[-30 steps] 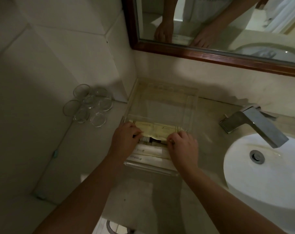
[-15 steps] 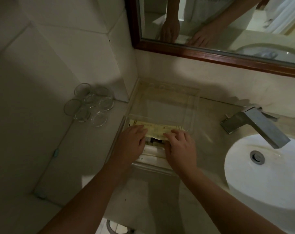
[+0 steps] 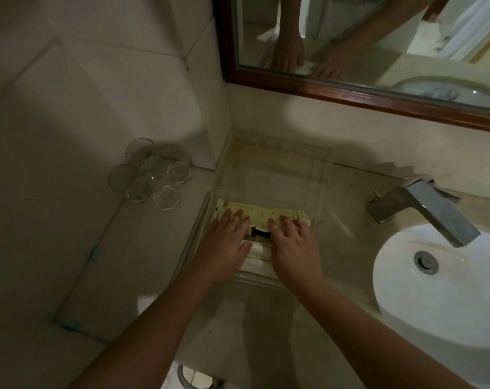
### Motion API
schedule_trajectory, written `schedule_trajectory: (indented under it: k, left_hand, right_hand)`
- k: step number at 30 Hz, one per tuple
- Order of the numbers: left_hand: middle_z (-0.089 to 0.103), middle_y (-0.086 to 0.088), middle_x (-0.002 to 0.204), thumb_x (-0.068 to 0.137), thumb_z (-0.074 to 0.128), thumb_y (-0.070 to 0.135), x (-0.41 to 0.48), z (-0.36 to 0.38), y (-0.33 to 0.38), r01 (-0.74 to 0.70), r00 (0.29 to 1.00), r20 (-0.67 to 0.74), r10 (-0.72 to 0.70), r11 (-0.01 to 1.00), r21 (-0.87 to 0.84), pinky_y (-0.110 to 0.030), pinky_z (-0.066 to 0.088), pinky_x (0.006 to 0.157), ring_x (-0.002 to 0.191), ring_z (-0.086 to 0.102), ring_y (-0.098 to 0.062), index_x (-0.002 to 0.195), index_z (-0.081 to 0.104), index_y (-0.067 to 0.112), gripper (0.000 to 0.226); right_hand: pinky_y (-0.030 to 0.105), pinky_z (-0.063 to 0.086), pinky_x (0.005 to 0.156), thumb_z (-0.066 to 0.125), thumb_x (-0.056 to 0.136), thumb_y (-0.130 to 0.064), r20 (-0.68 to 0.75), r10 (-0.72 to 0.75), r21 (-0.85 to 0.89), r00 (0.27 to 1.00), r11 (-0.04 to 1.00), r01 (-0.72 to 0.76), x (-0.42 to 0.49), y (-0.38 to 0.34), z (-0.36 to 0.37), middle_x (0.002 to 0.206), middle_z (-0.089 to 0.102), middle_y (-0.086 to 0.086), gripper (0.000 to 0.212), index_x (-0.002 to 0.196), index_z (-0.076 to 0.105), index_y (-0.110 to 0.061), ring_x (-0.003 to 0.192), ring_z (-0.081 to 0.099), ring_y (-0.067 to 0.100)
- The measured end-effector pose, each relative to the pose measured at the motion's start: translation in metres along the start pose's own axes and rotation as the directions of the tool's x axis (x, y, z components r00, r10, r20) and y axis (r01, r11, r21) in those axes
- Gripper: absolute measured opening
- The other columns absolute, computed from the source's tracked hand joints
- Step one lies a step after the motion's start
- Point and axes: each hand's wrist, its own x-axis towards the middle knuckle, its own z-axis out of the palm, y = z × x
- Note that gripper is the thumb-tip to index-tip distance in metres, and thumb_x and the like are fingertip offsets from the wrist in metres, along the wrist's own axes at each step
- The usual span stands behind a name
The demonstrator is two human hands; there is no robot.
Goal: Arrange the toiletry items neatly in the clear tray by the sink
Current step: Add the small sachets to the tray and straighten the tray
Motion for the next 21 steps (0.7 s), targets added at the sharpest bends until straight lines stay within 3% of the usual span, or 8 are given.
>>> schedule_trajectory:
  k: [7,15,21]
  left_hand:
    - [0.013,-0.003,0.16,0.096,0.039,0.041,0.002,-0.003,0.003,0.005,0.999,-0.038,-0.007,0.999,-0.037,-0.047,0.007,0.119,0.148,0.001,-0.025,0.149,0.021,0.021,0.059]
    - [0.037,-0.01,0.151,0.087,0.043,0.038,-0.005,-0.011,0.013,0.028,0.964,-0.258,-0.069,0.987,-0.16,-0.043,0.023,0.116,0.143,0.025,-0.03,0.142,0.04,0.013,0.06]
    - [0.05,-0.012,0.14,0.086,0.048,0.032,-0.011,-0.014,0.069,-0.123,0.935,-0.349,0.07,0.983,-0.134,-0.043,0.03,0.111,0.134,0.04,-0.033,0.133,0.049,0.009,0.053]
  right_hand:
    - [0.049,0.042,0.103,0.054,0.088,-0.028,0.037,0.016,0.046,0.999,0.999,-0.017,-0.002,-0.001,-0.005,0.139,0.054,0.014,0.05,0.138,0.05,-0.023,0.127,0.045,0.04]
    - [0.046,0.033,0.112,0.048,0.094,-0.028,0.015,0.045,0.1,0.999,0.994,-0.046,-0.02,0.013,-0.015,0.148,0.045,0.008,0.051,0.145,0.041,-0.025,0.137,0.035,0.033]
    - [0.047,0.038,0.108,0.043,0.087,-0.035,-0.008,0.072,0.146,0.997,0.987,-0.071,-0.056,0.051,-0.034,0.144,0.049,0.007,0.057,0.143,0.043,-0.026,0.13,0.043,0.032]
